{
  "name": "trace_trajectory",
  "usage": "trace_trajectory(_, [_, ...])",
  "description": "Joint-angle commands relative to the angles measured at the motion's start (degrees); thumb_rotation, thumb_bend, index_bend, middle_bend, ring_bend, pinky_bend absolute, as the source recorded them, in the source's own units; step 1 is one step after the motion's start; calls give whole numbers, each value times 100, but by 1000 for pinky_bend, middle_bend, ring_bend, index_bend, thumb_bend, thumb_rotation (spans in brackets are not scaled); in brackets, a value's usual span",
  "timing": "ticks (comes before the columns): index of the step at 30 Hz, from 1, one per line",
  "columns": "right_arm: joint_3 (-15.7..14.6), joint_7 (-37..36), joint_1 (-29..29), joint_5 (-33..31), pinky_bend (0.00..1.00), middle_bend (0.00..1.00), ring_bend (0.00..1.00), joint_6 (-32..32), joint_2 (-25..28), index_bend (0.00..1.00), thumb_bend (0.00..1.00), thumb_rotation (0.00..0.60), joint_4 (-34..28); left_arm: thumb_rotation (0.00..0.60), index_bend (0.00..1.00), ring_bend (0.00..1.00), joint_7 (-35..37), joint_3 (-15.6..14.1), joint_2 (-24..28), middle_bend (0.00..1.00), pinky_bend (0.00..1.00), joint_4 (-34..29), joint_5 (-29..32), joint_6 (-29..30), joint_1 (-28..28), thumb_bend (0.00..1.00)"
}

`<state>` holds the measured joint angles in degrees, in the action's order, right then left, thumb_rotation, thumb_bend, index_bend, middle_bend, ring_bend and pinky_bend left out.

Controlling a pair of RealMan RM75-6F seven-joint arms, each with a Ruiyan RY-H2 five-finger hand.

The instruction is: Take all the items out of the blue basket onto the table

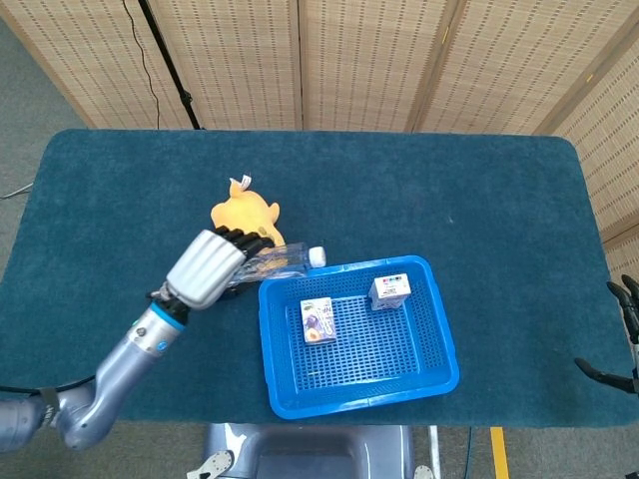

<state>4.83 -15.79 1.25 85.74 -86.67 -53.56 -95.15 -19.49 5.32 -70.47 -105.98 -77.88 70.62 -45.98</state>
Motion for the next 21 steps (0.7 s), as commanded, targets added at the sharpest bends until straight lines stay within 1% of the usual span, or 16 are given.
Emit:
trace_trajectory(1, [-9, 70, 21, 23, 0, 0, 0, 18, -21, 0, 0, 600, -25, 600, 564, 472, 1002, -797, 295, 456, 605, 964, -1063, 580, 839, 283])
trace_trajectory(4, [-35, 138, 38, 77, 0, 0, 0, 35, -37, 0, 0, 600, -66, 600, 564, 472, 1410, -1090, 161, 456, 605, 1571, -1336, 839, 1196, 283])
trace_trajectory(5, [-48, 166, 40, 107, 0, 0, 0, 31, -40, 0, 0, 600, -85, 600, 564, 472, 1600, -1185, 61, 456, 605, 1886, -1426, 954, 1349, 282])
trace_trajectory(8, [-75, 221, 45, 167, 0, 0, 0, 22, -51, 0, 0, 600, -115, 600, 564, 472, 2077, -1311, -193, 456, 605, 2606, -1507, 1123, 1651, 283])
trace_trajectory(11, [-88, 241, 54, 188, 0, 0, 0, 29, -58, 0, 0, 600, -125, 600, 544, 453, 2433, -1335, -442, 449, 605, 3208, -1507, 1186, 1857, 273])
trace_trajectory(12, [-91, 241, 56, 188, 0, 0, 0, 31, -59, 0, 0, 600, -128, 600, 503, 411, 2547, -1332, -506, 410, 589, 3347, -1497, 1177, 1897, 255])
trace_trajectory(14, [-95, 237, 55, 191, 0, 0, 0, 27, -54, 0, 0, 600, -132, 600, 304, 226, 2744, -1340, -608, 216, 478, 3608, -1501, 1097, 1946, 184])
trace_trajectory(15, [-96, 237, 54, 191, 0, 0, 0, 24, -53, 0, 0, 600, -132, 600, 157, 104, 2789, -1358, -620, 94, 372, 3661, -1510, 1041, 1947, 135])
trace_trajectory(16, [-96, 234, 52, 192, 0, 0, 0, 17, -52, 0, 0, 600, -133, 600, 43, 22, 2858, -1436, -600, 14, 280, 3711, -1530, 845, 1920, 94])
trace_trajectory(17, [-95, 235, 49, 189, 0, 0, 0, 9, -52, 0, 0, 600, -132, 600, 5, 1, 2932, -1521, -540, 0, 239, 3684, -1511, 562, 1870, 80])
trace_trajectory(18, [-96, 237, 47, 189, 0, 0, 0, 5, -52, 0, 0, 600, -131, 600, 0, 0, 2980, -1548, -478, 0, 203, 3607, -1471, 344, 1819, 66])
trace_trajectory(21, [-107, 223, 50, 194, 0, 0, 0, 13, -47, 0, 0, 600, -129, 600, 0, 0, 3002, -1521, -410, 0, 144, 3465, -1417, 29, 1726, 58])
